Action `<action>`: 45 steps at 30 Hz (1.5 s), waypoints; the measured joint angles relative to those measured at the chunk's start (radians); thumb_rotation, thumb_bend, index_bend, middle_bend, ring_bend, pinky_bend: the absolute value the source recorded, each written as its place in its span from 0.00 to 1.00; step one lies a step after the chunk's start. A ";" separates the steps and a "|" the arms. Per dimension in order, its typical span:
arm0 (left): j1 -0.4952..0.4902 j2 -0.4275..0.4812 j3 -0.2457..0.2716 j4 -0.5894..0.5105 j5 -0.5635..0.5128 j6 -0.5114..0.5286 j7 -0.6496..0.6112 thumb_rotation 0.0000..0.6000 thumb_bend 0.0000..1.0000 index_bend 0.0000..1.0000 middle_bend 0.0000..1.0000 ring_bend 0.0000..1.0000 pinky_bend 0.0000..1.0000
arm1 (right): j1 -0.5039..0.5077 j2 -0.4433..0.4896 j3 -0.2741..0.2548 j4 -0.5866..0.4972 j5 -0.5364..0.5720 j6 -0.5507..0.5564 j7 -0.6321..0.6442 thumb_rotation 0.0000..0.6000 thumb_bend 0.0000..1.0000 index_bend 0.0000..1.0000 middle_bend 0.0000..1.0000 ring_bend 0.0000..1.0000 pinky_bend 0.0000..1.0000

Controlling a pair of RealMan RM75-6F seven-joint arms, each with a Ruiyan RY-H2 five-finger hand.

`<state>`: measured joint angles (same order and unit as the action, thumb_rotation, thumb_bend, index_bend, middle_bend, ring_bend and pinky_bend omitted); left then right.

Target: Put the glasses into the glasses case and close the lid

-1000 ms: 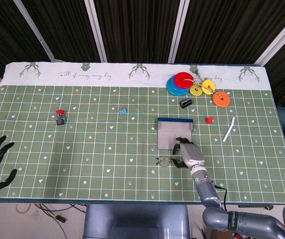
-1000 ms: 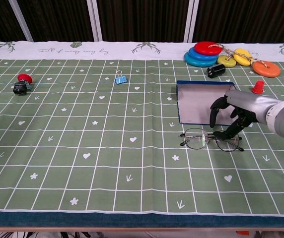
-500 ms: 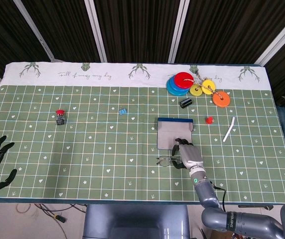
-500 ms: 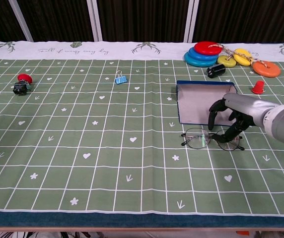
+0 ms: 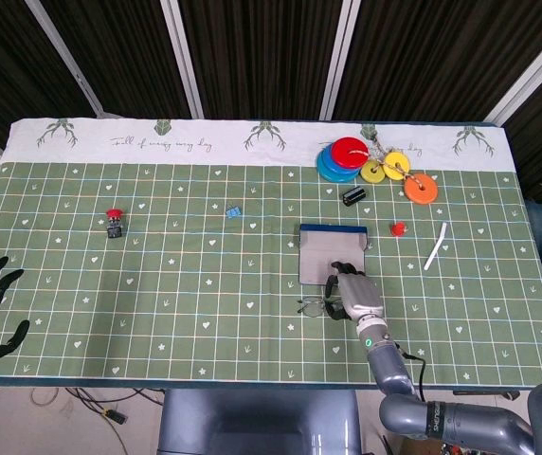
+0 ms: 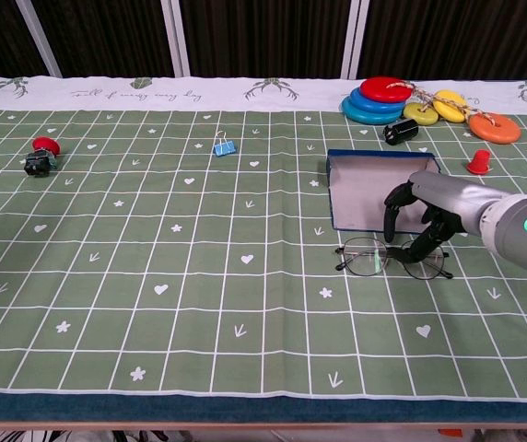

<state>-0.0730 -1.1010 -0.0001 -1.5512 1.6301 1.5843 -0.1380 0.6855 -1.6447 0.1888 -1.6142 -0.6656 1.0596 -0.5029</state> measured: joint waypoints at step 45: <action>0.002 0.001 -0.001 -0.003 -0.002 -0.003 0.009 1.00 0.34 0.13 0.00 0.00 0.00 | 0.019 -0.001 -0.011 0.015 0.017 -0.039 0.017 1.00 0.56 0.62 0.16 0.12 0.21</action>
<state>-0.0714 -1.1004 -0.0015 -1.5546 1.6278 1.5813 -0.1292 0.7042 -1.6461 0.1774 -1.5989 -0.6491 1.0209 -0.4859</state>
